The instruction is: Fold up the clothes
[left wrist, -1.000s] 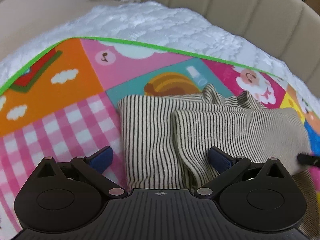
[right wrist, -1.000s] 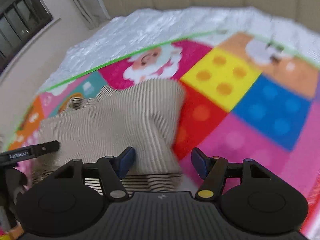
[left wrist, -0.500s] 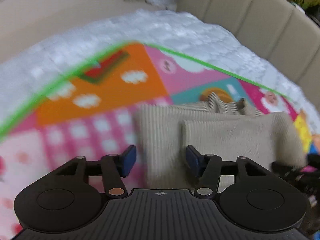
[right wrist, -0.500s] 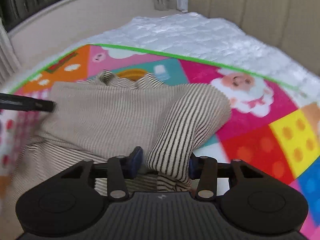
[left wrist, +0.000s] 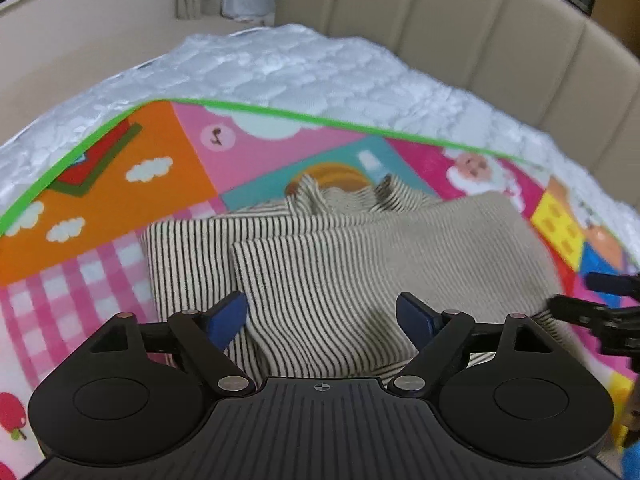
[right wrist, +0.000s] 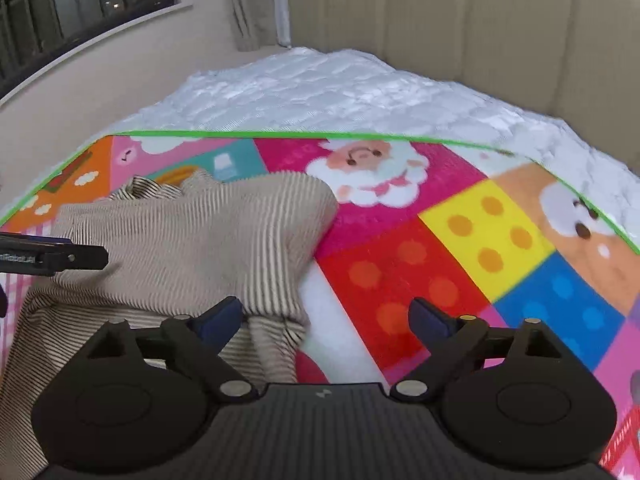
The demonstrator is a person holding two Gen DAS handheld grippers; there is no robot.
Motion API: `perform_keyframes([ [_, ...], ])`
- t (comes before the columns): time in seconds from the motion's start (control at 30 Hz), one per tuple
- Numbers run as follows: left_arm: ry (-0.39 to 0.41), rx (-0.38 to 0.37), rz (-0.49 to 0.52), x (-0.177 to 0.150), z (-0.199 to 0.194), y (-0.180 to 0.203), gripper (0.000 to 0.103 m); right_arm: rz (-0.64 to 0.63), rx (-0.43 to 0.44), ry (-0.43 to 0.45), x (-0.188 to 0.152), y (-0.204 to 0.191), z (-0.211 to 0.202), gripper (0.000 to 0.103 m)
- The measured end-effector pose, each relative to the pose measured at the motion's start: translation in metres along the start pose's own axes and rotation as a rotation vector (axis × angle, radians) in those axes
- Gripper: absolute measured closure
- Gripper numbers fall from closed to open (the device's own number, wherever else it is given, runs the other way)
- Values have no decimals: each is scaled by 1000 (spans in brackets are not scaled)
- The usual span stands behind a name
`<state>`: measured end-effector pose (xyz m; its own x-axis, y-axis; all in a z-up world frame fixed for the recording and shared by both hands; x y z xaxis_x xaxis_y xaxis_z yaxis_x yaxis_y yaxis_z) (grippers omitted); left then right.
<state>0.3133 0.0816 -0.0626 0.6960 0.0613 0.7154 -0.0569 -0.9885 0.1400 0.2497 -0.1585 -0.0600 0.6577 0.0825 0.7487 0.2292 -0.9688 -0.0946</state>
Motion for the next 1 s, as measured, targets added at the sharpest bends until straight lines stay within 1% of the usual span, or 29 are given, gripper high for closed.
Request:
perform_keyframes([
  [0.03,-6,9,-3,-1,3,-1,19,13,-8,-5,-3,3,1,7],
  [0.07,-9,21,-6,-2,6,-1,24,35,-11,-11,-7,7,3,3],
  [0.1,-6,33,2,-3,6,-1,27,67,-6,-24,-12,10,6,0],
  [0.17,1,57,24,-4,7,-2,38,95,-5,-41,-20,12,12,0],
  [0.2,6,66,34,-4,6,-3,41,100,-7,-46,-24,12,14,0],
  [0.23,7,68,35,-4,5,-4,47,106,-9,-51,-27,12,17,0],
  [0.27,7,70,34,-4,4,-5,52,98,-18,-53,-30,10,19,0],
  [0.3,8,71,34,-4,3,-6,55,77,-32,-54,-31,7,21,0],
  [0.37,9,73,32,-4,2,-8,64,45,-55,-55,-32,2,24,0],
  [0.47,10,77,30,-3,-1,-12,70,55,-60,-59,-32,3,25,0],
  [0.63,11,83,26,-3,-5,-16,71,70,-65,-66,-32,4,26,0],
  [0.7,9,86,25,-4,-6,-16,73,71,-58,-73,-32,5,27,0],
  [0.77,13,97,31,-3,-7,-17,86,67,-56,-74,-32,5,27,0],
  [0.87,16,90,13,-2,-10,-19,92,57,-60,-65,-32,4,26,0],
  [1.0,40,82,38,1,-17,-17,93,53,-63,-65,-32,4,26,0],
])
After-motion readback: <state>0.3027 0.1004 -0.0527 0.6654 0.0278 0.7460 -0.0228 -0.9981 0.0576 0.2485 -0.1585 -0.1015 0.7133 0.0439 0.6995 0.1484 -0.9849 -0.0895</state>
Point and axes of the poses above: each gripper's, at about its wrist camera, not at the fingertips, and z roughly the way its jaws point, y to its right, x to its top, the point moved 5 cm from there along z, roughly the way its jaws point, and after that the axes turned 8 degrees about y, right-handed, at the moved point
